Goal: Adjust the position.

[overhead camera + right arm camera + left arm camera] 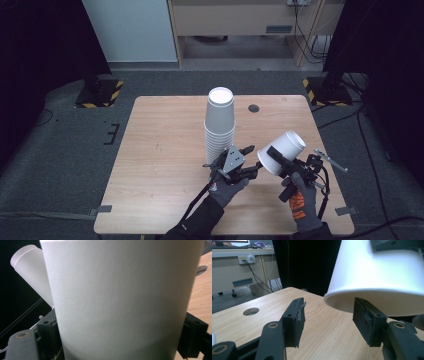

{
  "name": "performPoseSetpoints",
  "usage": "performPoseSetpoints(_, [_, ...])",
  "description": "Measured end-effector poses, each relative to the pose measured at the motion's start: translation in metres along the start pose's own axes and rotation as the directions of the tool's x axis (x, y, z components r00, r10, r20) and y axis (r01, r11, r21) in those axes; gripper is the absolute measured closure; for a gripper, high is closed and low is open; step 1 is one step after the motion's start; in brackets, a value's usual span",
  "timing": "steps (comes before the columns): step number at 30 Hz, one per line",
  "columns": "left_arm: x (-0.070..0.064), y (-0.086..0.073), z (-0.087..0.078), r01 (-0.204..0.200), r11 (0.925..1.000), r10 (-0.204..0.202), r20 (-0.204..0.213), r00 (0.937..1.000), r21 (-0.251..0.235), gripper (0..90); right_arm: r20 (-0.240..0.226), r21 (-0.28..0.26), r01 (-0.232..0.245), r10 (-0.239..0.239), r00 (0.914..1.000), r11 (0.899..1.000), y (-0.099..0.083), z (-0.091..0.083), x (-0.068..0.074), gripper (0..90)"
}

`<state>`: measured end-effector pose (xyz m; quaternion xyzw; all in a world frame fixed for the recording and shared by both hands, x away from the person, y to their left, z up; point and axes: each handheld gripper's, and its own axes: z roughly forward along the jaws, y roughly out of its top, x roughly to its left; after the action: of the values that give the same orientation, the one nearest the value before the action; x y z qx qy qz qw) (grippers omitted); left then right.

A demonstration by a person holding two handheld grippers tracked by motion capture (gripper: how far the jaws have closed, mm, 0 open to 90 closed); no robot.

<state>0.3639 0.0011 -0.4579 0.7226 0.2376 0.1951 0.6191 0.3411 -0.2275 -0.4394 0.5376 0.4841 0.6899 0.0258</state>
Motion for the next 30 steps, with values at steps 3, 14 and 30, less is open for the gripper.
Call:
performPoseSetpoints(3, [0.000,-0.001,0.002,0.000,1.0000,0.000,-0.003,1.0000,0.001,42.9,-0.005,0.007,-0.002,0.002,1.0000,1.000,-0.001,0.001,0.000,14.8])
performPoseSetpoints(14, [0.001,-0.002,0.009,0.013,0.9993,-0.013,-0.003,0.9999,-0.036,48.3,-0.013,0.028,-0.008,0.008,0.9999,1.000,-0.004,0.004,0.000,14.8])
performPoseSetpoints(30, [-0.001,-0.005,0.014,-0.003,0.9983,0.002,-0.020,0.9998,-0.059,62.7,-0.032,0.070,-0.034,0.036,0.9988,0.997,-0.011,0.010,0.000,14.7])
